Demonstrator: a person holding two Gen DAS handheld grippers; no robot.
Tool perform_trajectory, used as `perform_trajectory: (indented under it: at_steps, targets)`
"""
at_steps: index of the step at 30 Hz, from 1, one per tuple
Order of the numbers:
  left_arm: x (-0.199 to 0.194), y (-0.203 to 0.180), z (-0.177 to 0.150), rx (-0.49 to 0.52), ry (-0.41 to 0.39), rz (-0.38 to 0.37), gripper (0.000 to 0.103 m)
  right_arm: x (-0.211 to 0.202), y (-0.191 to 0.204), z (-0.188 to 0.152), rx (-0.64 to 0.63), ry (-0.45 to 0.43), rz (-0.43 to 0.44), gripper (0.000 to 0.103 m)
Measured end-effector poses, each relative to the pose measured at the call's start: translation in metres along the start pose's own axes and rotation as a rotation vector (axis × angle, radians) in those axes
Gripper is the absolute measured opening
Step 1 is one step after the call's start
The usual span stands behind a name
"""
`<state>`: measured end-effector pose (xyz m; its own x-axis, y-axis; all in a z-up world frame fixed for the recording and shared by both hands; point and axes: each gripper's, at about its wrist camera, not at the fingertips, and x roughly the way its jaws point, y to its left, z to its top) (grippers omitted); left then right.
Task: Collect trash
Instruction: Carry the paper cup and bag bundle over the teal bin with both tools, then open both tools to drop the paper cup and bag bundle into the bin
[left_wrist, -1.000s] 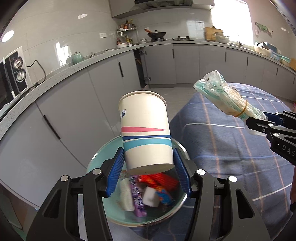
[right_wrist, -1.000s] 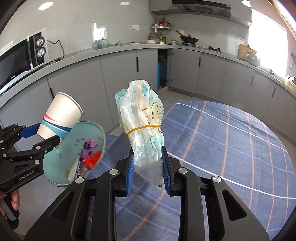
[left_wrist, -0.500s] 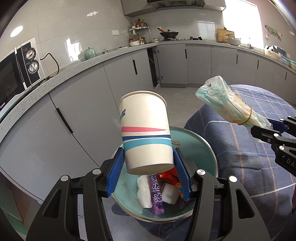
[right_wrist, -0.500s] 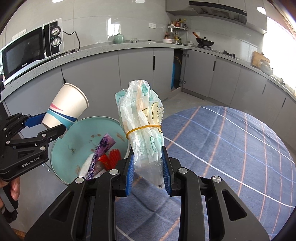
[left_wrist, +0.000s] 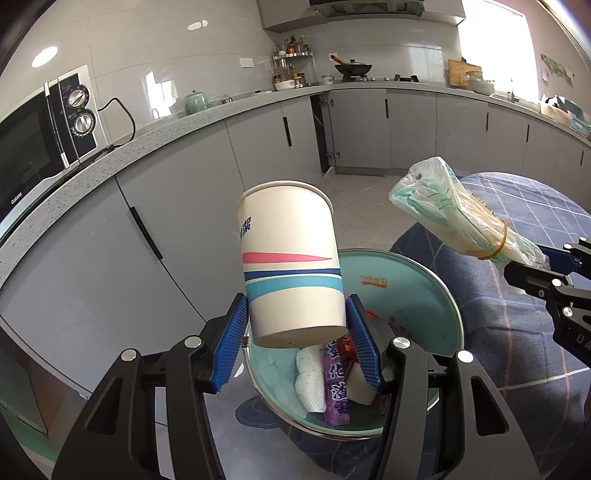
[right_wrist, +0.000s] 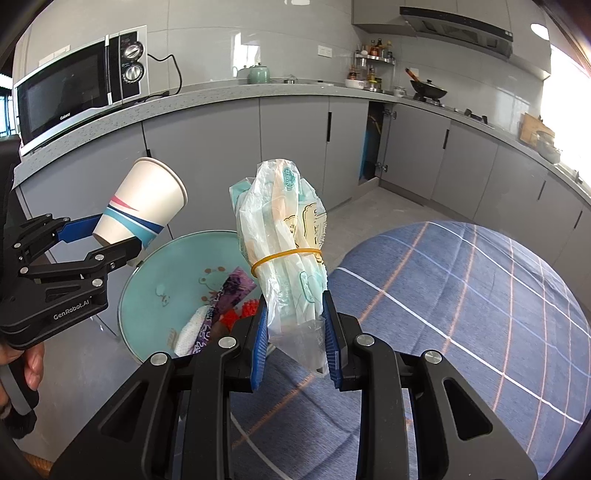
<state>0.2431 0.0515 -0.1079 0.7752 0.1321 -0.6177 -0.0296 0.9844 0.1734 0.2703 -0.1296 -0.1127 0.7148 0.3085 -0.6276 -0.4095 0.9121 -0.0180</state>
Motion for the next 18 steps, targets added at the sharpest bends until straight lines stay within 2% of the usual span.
perform_trajectory:
  at_steps: [18]
  targets:
    - [0.009, 0.017, -0.009, -0.002, 0.031, 0.048, 0.055, 0.012, 0.022, 0.007, -0.038, 0.005, 0.030, 0.028]
